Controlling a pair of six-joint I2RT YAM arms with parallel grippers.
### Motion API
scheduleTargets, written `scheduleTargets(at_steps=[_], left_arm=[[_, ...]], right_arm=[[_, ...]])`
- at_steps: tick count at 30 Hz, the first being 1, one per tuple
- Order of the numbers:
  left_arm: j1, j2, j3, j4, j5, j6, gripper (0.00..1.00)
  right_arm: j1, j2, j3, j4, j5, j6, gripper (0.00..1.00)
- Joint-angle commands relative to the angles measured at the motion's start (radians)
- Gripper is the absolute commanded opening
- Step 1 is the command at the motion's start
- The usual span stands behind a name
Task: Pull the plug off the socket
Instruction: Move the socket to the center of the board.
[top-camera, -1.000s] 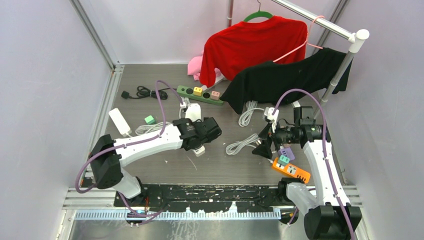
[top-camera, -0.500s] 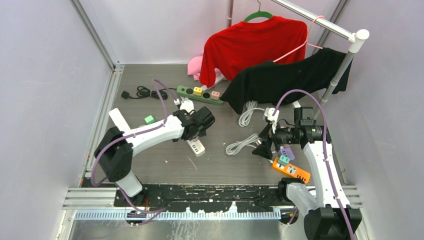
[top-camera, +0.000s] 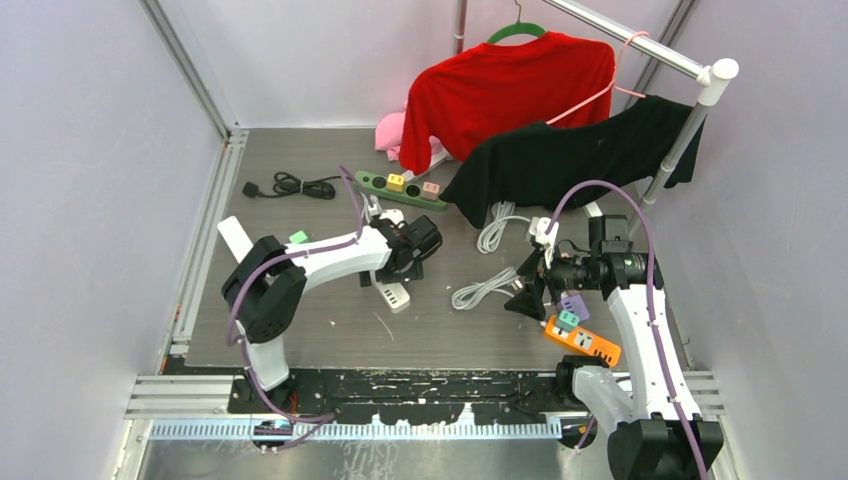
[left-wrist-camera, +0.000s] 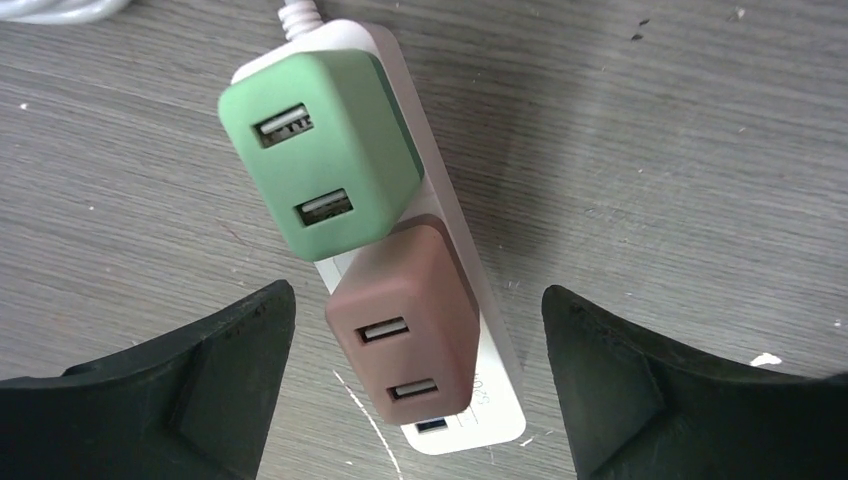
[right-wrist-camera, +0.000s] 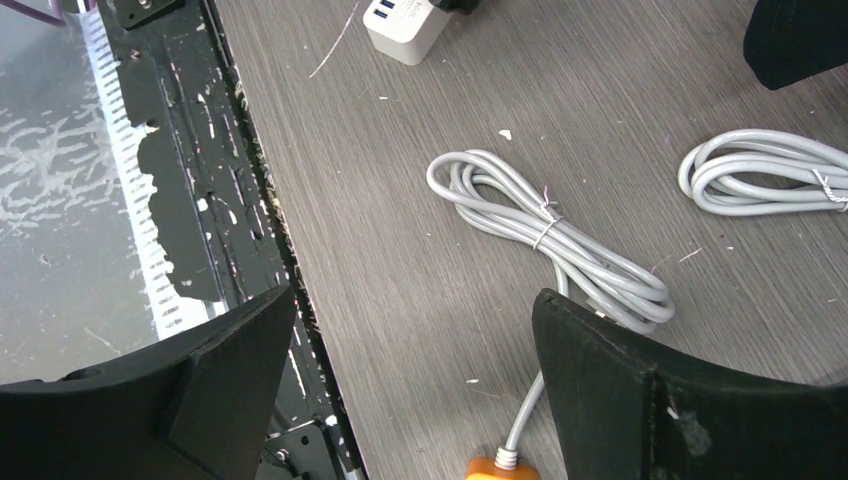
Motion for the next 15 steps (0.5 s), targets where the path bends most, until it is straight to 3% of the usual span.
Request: scheduleTargets(at_steps=[1, 2, 4, 9, 10, 12, 13, 15], left_arm=[[0.011, -0.004, -0.048, 0.104, 0.044, 0.016, 0.9], [0.011, -0.006, -0.068, 0.125, 0.054, 0.02, 0.88], [0.011, -0.014, -0.089, 0.149, 0.076, 0.026, 0.75], [0.011, -0.072, -0.183, 0.233, 0.128, 0.04, 0.64], [0.011, -0.083, -0.197, 0.243, 0.143, 0.042, 0.56], [0.011, -0.097, -0.218, 0.262, 0.188, 0.044, 0.27], [0.009, -0.103, -0.226, 0.27, 0.217, 0.034, 0.19], [-0.021, -0.116, -0.253, 0.309, 0.264, 0.031, 0.18]], right_arm=[[-0.002, -0.013, 0.027, -0.003, -0.032, -0.016, 0.93], [-0.003, -0.014, 0.027, -0.004, -0.034, -0.017, 0.93], [-0.003, -0.017, 0.027, -0.004, -0.034, -0.018, 0.93], [-0.003, -0.019, 0.027, -0.004, -0.029, -0.019, 0.93], [-0.003, -0.019, 0.027, -0.004, -0.028, -0.019, 0.93], [-0.003, -0.019, 0.026, -0.004, -0.028, -0.021, 0.93], [-0.003, -0.018, 0.026, -0.003, -0.028, -0.021, 0.93], [-0.003, -0.019, 0.026, -0.003, -0.027, -0.021, 0.93]])
